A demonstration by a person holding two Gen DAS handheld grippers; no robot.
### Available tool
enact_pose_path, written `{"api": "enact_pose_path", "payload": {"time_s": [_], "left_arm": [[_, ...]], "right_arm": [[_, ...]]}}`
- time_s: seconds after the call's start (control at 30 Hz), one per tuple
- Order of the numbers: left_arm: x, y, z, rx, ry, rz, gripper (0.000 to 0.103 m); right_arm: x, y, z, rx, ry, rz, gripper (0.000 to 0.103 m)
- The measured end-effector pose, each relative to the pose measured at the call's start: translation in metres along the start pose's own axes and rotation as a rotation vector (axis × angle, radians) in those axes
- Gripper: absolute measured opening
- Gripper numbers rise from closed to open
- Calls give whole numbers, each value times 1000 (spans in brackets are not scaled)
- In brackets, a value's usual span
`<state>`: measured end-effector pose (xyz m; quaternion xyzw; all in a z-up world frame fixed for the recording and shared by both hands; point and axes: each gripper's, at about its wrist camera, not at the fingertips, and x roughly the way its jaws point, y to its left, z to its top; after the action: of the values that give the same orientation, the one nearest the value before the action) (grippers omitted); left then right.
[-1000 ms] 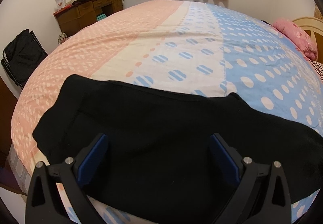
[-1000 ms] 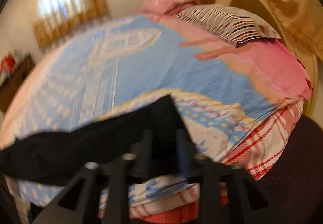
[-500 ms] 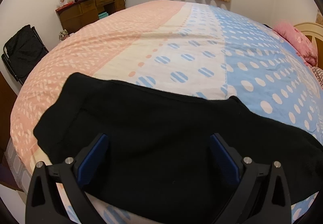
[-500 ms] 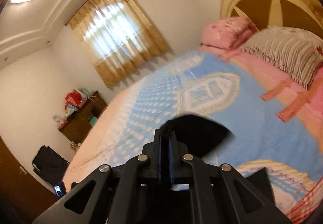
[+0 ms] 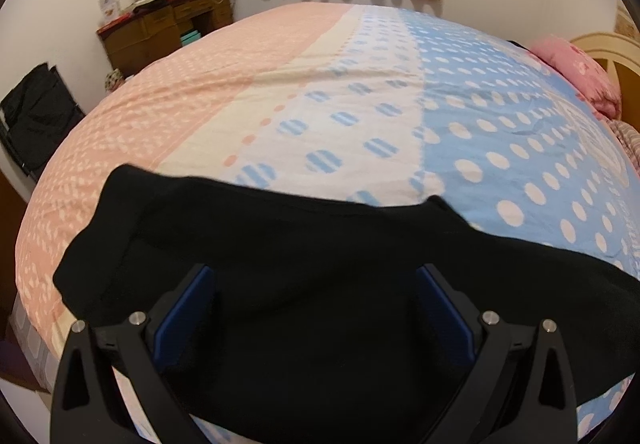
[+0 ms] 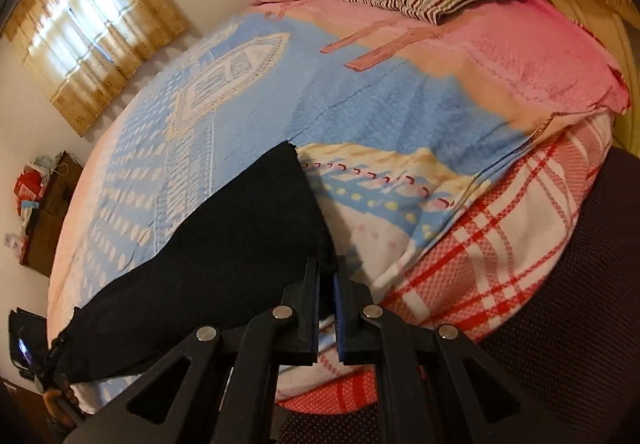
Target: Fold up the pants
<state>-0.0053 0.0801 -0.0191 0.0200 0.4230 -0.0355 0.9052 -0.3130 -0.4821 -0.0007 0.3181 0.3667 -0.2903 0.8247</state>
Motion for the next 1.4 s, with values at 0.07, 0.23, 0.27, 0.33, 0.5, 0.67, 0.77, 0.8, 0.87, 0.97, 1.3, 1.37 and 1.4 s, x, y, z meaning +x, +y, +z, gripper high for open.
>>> {"api": "enact_pose_path", "payload": {"time_s": [0.07, 0.23, 0.27, 0.33, 0.5, 0.67, 0.77, 0.8, 0.87, 0.97, 1.3, 1.37, 1.4], "left_arm": [[-3, -4, 1, 16, -7, -2, 102], [-8, -14, 2, 56, -25, -46, 102], [-8, -18, 1, 72, -23, -52, 102], [-8, -23, -4, 96, -24, -67, 102], [-14, -36, -23, 171, -15, -154, 102], [-24, -61, -40, 292, -60, -172, 102], [-26, -75, -44, 332, -57, -180, 102], [-27, -77, -45, 342, -58, -178, 102], [-33, -76, -47, 354, -71, -176, 102], [-34, -70, -46, 342, -79, -168, 102], [-26, -71, -45, 297, -45, -179, 102], [-26, -72, -46, 298, -36, -179, 102], [-26, -72, -46, 300, -36, -177, 102]], "right_arm": [[-6, 5, -5, -18, -24, -10, 6], [8, 5, 2, -4, -52, -66, 11], [6, 3, 2, 14, -67, -75, 15], [-6, 2, 0, 77, -138, -114, 17], [-54, 35, -42, 128, -380, -101, 19], [15, 99, -85, 52, -85, 293, 19], [49, 108, -93, 93, -33, 293, 19], [54, 105, -94, 115, -42, 251, 19], [57, 100, -94, 148, -61, 243, 19], [53, 99, -98, 184, -91, 225, 19], [60, 112, -111, 196, -104, 251, 29], [62, 112, -107, 198, -105, 270, 29], [62, 111, -104, 197, -110, 282, 29]]}}
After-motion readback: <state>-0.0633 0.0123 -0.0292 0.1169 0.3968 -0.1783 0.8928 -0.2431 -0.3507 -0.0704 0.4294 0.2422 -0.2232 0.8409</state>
